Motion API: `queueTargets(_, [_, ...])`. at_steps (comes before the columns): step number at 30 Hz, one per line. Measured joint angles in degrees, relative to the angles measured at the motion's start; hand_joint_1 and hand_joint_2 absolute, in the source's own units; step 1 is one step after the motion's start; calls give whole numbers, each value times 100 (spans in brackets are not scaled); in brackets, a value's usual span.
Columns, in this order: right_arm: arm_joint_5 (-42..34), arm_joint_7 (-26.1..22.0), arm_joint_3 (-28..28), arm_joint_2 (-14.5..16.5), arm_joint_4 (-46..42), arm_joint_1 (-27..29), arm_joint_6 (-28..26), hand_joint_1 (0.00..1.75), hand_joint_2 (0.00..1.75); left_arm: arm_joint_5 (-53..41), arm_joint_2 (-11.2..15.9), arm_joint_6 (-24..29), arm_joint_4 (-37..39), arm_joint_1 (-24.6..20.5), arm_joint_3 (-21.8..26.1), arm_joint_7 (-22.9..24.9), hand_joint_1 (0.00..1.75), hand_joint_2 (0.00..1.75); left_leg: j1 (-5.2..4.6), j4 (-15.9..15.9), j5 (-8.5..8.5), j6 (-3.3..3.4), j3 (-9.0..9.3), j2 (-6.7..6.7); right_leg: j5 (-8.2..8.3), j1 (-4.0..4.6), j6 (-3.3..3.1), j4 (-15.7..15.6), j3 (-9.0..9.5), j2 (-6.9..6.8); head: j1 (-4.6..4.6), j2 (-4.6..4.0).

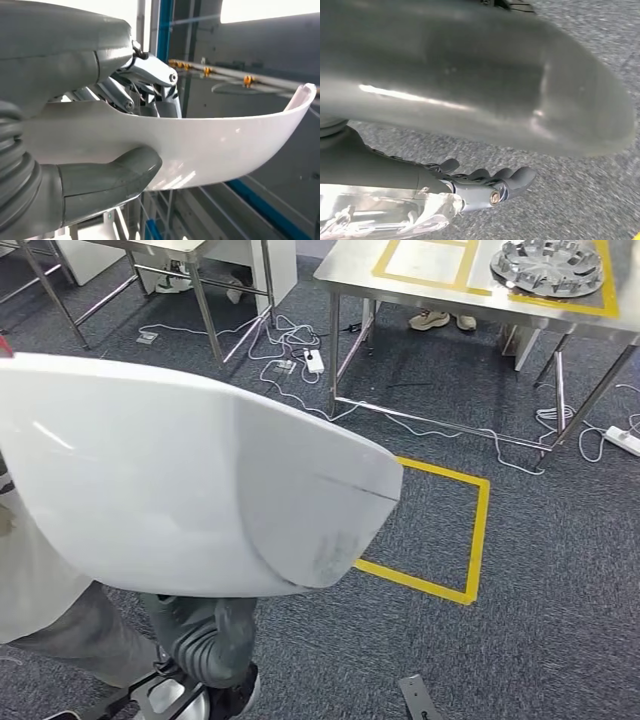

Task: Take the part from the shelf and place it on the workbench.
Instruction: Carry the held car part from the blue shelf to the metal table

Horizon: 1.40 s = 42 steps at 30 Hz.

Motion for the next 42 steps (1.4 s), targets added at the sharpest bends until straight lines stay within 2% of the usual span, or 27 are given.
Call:
queueTargets(2, [50, 70, 21, 0, 0, -5, -52, 0, 0, 17, 5, -18, 1, -8, -14, 0, 175, 175, 14, -28, 23, 63, 7, -6, -73, -11, 65, 82, -39, -2, 15, 0])
queueTargets(3, [58, 84, 29, -1, 0, -9, -64, 0, 0, 21, 5, -27, 3, -14, -22, 0, 175, 175, 27, -41, 33, 88, 12, -5, -193, -14, 92, 272, -128, -1, 34, -1])
queueTargets(6, [61, 92, 36, -1, 0, -4, -79, 0, 0, 28, 8, -49, 20, -21, -38, 0, 175, 175, 32, -42, 34, 119, 12, -5, -703, -23, 141, 1379, -654, 2, 86, -1])
queueTargets(7, [61, 91, 37, -1, 0, 3, -81, 0, 0, 28, 9, -52, 27, -20, -39, 0, 175, 175, 31, -40, 33, 121, 14, -7, -760, -23, 146, 1624, -776, 2, 91, 0])
queueTargets(8, [61, 91, 37, -1, 0, 6, -82, 0, 0, 29, 10, -54, 36, -20, -40, 0, 175, 175, 30, -39, 32, 120, 17, -13, -704, -23, 145, 1645, -795, 2, 96, -1])
queueTargets(9, [61, 91, 37, -1, 0, 5, -84, 0, 0, 29, 11, -56, 42, -21, -41, 0, 175, 175, 31, -37, 29, 117, 23, -20, -543, -26, 140, 1425, -696, 2, 97, -1])
queueTargets(11, [62, 91, 37, -1, 0, -7, -87, 0, 0, 33, 10, -65, 51, -22, -45, 0, 175, 175, 26, -30, 17, 90, 37, -32, -167, -32, 132, 619, -300, 6, 99, -1])
queueTargets(13, [64, 88, 45, -1, 0, -15, -88, 0, 0, 41, 10, -94, 57, -25, -47, 0, 175, 175, 5, -15, 8, 40, 32, -41, -10, -32, 87, 100, -40, 27, 96, 0])
queueTargets(16, [68, 86, 80, -1, 0, -13, -82, 0, 0, 43, 10, -251, 80, -39, -53, 0, 175, 175, 4, -21, 10, -52, 19, -43, -4, -15, -33, 33, -22, 44, 95, -1])
queueTargets(18, [81, 85, 107, -1, 0, -23, -78, 0, 0, 6, 9, -350, 110, -67, -61, 0, 175, 175, 13, 166, -134, -120, -64, -34, -1, -30, -112, 22, -19, 41, 72, -1])
queueTargets(19, [90, 85, 117, -1, 0, -29, -76, 0, 0, -15, 9, -366, 126, -81, -64, 0, 175, 175, 16, 430, -285, -148, -188, -30, -2, -39, -140, 18, -17, 38, 56, -1])
queueTargets(21, [108, 84, 125, -1, 0, -31, -73, 0, 0, -40, 10, -365, 161, -96, -67, 0, 175, 175, 19, 1214, -633, -177, -583, -28, -22, -37, -173, 18, -18, 32, 31, -1])
queueTargets(22, [116, 84, 125, -1, 0, -29, -72, 0, 0, -50, 12, -359, 178, -96, -69, 0, 175, 175, 19, 1527, -715, -179, -751, -28, -36, -33, -180, 17, -15, 30, 29, -1])
queueTargets(23, [126, 84, 125, -1, 0, -26, -71, 0, 0, -61, 14, -351, 195, -97, -74, 0, 175, 175, 18, 1663, -691, -170, -838, -28, -60, -29, -188, 17, -4, 32, 28, 0])
queueTargets(24, [132, 82, 125, -1, 0, -25, -69, 0, 0, -69, 16, -340, 211, -101, -83, 0, 175, 175, 15, 1579, -559, -151, -815, -28, -87, -26, -191, 17, 17, 36, 27, 0])
queueTargets(26, [139, 76, 125, -1, 0, -26, -63, 0, 0, -78, 17, -315, 235, -115, -109, 0, 175, 175, 0, 884, -140, -78, -473, -8, -142, -20, -173, 13, 89, 42, 27, 0])
queueTargets(27, [139, 73, 126, -1, 0, -29, -59, 0, 0, -79, 17, -304, 244, -129, -121, 0, 175, 175, -13, 483, -28, -42, -273, 11, -176, -8, -144, 17, 122, 43, 23, -1])
queueTargets(29, [138, 67, 127, -1, -1, -33, -49, 0, 0, -80, 16, -292, 261, -150, -140, 0, 175, 175, -31, 10, -24, 9, -32, 37, -228, 9, -70, -7, 191, 36, 23, -1])
queueTargets(32, [134, 60, 128, -1, -4, -39, -40, 0, 0, -92, 12, -280, 285, -166, -159, 0, 175, 175, -12, -119, -118, 85, 129, 5, -219, 9, 55, 38, 294, 21, 37, -1])
queueTargets(33, [133, 58, 129, -1, -5, -49, -39, 0, 0, -95, 11, -277, 290, -172, -164, 0, 175, 175, -5, -121, -146, 112, 201, 0, -234, 7, 83, 183, 230, 20, 51, -1])
queueTargets(35, [132, 55, 129, -1, -5, -59, -39, 0, 0, -96, 10, -259, 300, -177, -172, 0, 175, 175, 1, -122, -236, 149, 339, 1, -339, 3, 108, 811, -151, 21, 72, -1])
queueTargets(37, [131, 56, 129, -1, -4, -29, -38, 0, 0, -95, 12, -226, 312, -178, -185, 0, 175, 175, 2, -122, -377, 162, 490, -7, -603, 2, 121, 1468, -691, 22, 91, -2])
queueTargets(38, [131, 56, 130, -1, -4, -7, -37, 0, 0, -95, 13, -209, 317, -178, -190, 0, 175, 175, 3, -122, -462, 161, 593, -15, -746, 0, 133, 1582, -885, 22, 99, -1])
queueTargets(39, [131, 56, 130, -1, -3, 9, -37, 0, 0, -93, 13, -195, 322, -178, -194, 0, 175, 175, 6, -122, -557, 154, 714, -24, -834, -4, 143, 1513, -998, 21, 108, -2])
queueTargets(40, [131, 56, 129, -1, -3, 18, -35, 0, 0, -93, 14, -184, 325, -178, -198, 0, 175, 175, 8, -122, -649, 143, 838, -31, -824, -9, 152, 1318, -1044, 21, 113, -2])
queueTargets(41, [131, 56, 130, -1, 1, 33, -31, 0, 0, -92, 17, -174, 330, -178, -200, 0, 175, 175, 10, -121, -759, 123, 969, -36, -559, -19, 154, 993, -1057, 17, 121, -2])
queueTargets(42, [131, 57, 130, -1, 9, 50, -26, 0, 0, -91, 26, -163, 336, -179, -205, 0, 175, 175, 5, -102, -875, 98, 1097, -42, -103, -24, 140, 666, -1048, 6, 131, -2])
